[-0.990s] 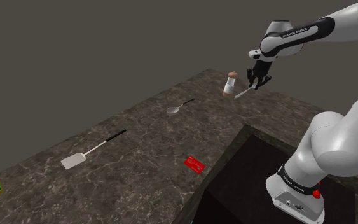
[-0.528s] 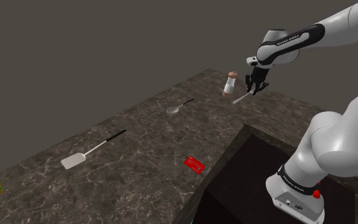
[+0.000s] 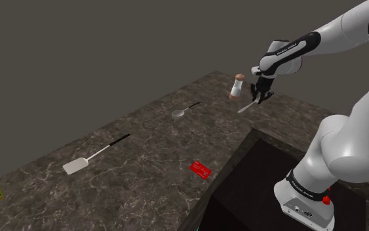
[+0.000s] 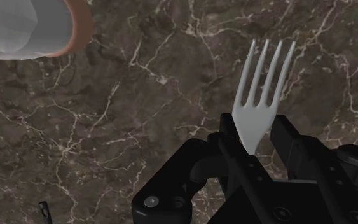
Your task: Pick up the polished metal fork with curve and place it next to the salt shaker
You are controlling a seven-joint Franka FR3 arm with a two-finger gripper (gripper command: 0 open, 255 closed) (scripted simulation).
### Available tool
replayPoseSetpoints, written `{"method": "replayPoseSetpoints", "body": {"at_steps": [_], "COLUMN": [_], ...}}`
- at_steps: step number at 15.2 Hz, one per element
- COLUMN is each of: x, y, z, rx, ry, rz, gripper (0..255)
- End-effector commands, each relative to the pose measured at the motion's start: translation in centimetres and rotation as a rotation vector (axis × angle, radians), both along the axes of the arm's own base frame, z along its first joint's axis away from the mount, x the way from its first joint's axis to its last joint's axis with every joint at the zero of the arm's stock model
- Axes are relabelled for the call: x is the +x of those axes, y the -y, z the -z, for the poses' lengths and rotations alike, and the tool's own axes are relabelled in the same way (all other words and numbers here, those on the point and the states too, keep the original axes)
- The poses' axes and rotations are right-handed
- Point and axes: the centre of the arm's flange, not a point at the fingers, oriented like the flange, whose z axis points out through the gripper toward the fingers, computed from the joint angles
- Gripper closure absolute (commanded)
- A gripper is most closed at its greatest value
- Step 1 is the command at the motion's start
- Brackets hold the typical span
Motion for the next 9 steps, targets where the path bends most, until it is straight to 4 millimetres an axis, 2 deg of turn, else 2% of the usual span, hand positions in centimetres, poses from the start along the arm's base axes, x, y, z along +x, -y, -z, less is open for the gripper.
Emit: {"method": "replayPoseSetpoints", "body": {"at_steps": [1,9], "x": [0.0,0.0], "y": [0.0,0.0], "z": [1.1,5.3], "rx": [0.000,0.000], "ry": [0.001,0.001], "rz": [0.001,0.000], "gripper": [255,255]}}
